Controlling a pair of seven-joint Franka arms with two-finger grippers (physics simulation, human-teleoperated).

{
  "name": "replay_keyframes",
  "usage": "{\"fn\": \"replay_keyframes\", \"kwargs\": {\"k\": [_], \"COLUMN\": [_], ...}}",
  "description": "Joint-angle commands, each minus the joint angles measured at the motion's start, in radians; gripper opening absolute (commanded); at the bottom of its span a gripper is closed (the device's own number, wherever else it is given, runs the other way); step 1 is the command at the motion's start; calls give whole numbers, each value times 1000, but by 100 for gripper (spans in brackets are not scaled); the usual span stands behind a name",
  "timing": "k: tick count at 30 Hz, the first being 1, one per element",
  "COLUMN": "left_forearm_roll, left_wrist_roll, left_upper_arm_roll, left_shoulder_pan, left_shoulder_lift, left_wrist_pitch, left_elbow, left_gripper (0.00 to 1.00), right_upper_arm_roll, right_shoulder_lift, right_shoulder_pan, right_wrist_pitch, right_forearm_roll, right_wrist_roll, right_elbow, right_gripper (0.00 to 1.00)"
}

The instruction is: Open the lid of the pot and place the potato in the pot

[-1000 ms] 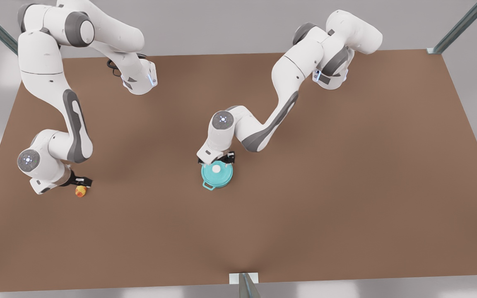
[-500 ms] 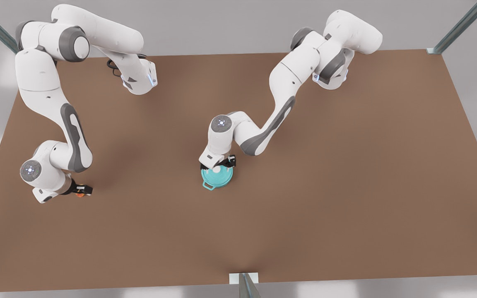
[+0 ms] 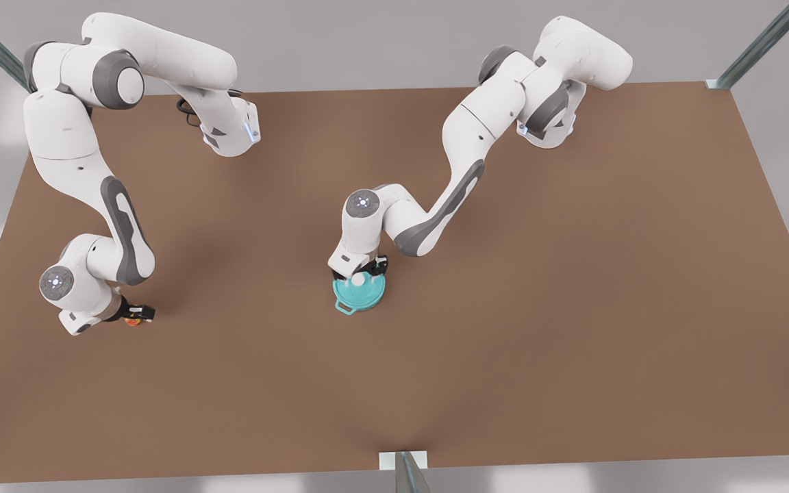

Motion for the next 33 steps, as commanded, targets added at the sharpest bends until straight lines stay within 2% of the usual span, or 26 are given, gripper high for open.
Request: {"fn": "replay_keyframes", "kwargs": {"k": [1,3,5,6,9,11,14,16,19,22,23,24,28,29,31,32,33], "left_forearm_roll": [0,0,-1,-3,-9,-10,-44,-42,-42,-44,-42,-41,-35,-36,-49,-168,-199], "left_wrist_roll": [-41,-41,-42,-41,-30,-28,208,358,387,389,398,420,669,783,949,967,1084], "left_upper_arm_roll": [1,1,1,1,4,-4,-7,-16,-16,-16,-16,-16,-6,-10,-18,-18,-16], "left_shoulder_pan": [0,2,0,2,15,83,310,410,423,428,428,428,463,491,538,600,687], "left_shoulder_lift": [0,3,1,-3,-25,-61,-83,-57,37,40,35,29,-12,-51,-178,-279,-371], "left_wrist_pitch": [-1,0,-5,-22,-111,-145,-205,-169,-53,-43,-53,-66,-243,-333,-654,-761,-916], "left_elbow": [2,2,2,2,14,18,26,25,25,25,25,25,23,23,23,22,-3], "left_gripper": [69,60,43,39,38,38,37,37,37,37,96,100,100,100,100,100,100], "right_upper_arm_roll": [0,0,0,0,0,0,0,0,0,12,12,14,14,14,14,14,14], "right_shoulder_lift": [0,1,1,1,1,1,1,1,1,1,1,1,0,0,-2,-2,-2], "right_shoulder_pan": [-1,0,0,-1,-4,-7,-9,-9,-9,-23,-23,-23,-23,-23,-23,-23,-23], "right_wrist_pitch": [9,9,9,9,42,45,45,45,45,43,43,43,42,40,37,37,35], "right_forearm_roll": [1,1,1,1,1,1,-1,1,1,1,1,1,1,1,1,1,1], "right_wrist_roll": [-19,-19,-19,-19,-19,-19,-19,-19,-18,-18,-19,-18,-18,-18,-18,-18,-18], "right_elbow": [0,0,0,-3,-21,-27,-27,-29,-27,-27,-27,-29,-29,-29,-29,-29,-29], "right_gripper": [100,100,100,100,100,100,100,91,81,76,73,70,66,64,63,63,63]}}
